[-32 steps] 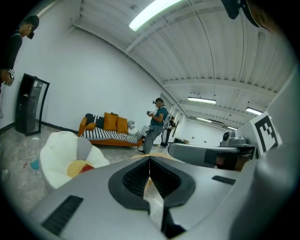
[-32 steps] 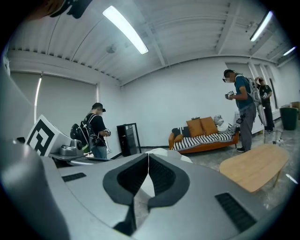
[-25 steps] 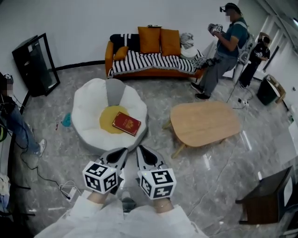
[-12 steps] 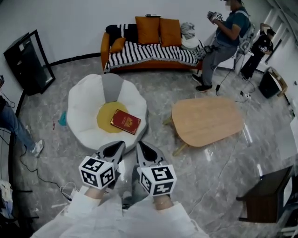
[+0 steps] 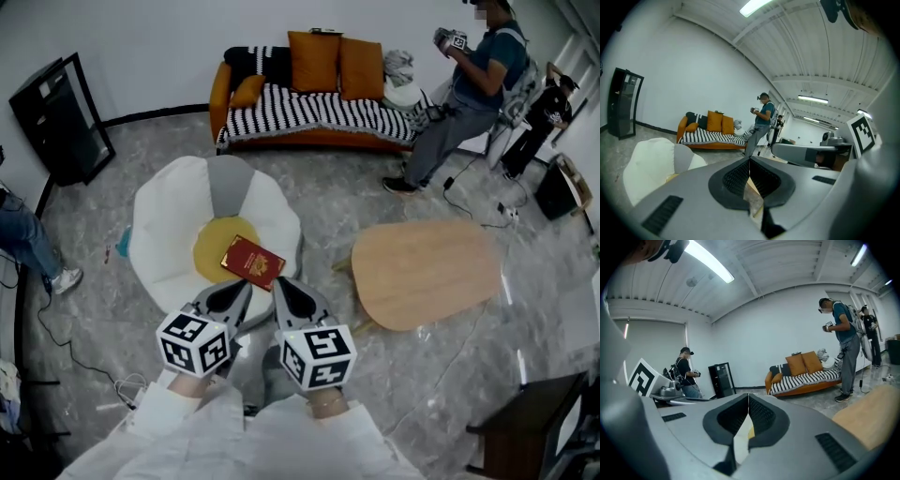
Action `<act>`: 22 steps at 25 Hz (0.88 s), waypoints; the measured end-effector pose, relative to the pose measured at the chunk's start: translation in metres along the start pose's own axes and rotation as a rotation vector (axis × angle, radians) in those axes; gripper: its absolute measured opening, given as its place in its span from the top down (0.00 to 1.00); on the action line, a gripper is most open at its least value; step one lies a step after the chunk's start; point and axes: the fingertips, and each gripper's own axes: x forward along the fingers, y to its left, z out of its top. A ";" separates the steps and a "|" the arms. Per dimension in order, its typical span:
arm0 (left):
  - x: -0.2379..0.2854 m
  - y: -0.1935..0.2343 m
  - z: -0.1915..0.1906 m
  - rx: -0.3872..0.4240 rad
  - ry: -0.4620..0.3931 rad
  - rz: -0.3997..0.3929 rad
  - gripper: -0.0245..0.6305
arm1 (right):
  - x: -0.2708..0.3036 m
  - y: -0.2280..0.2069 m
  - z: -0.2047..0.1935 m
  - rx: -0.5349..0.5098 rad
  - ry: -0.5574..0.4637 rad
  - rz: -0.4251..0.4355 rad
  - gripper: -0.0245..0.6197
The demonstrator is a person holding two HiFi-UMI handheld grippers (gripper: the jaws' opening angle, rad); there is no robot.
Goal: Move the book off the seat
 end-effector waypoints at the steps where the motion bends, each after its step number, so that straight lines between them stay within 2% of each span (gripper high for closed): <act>1: 0.010 0.004 0.005 -0.001 -0.001 0.005 0.95 | 0.009 -0.007 0.005 -0.003 0.004 0.009 0.94; 11: 0.098 0.034 0.061 -0.015 -0.036 0.054 0.95 | 0.080 -0.072 0.058 -0.041 0.010 0.098 0.94; 16: 0.121 0.039 0.070 -0.036 -0.069 0.070 0.95 | 0.096 -0.088 0.062 -0.069 0.020 0.144 0.94; 22: 0.137 0.039 0.072 -0.053 -0.069 0.079 0.95 | 0.105 -0.095 0.065 -0.082 0.034 0.174 0.94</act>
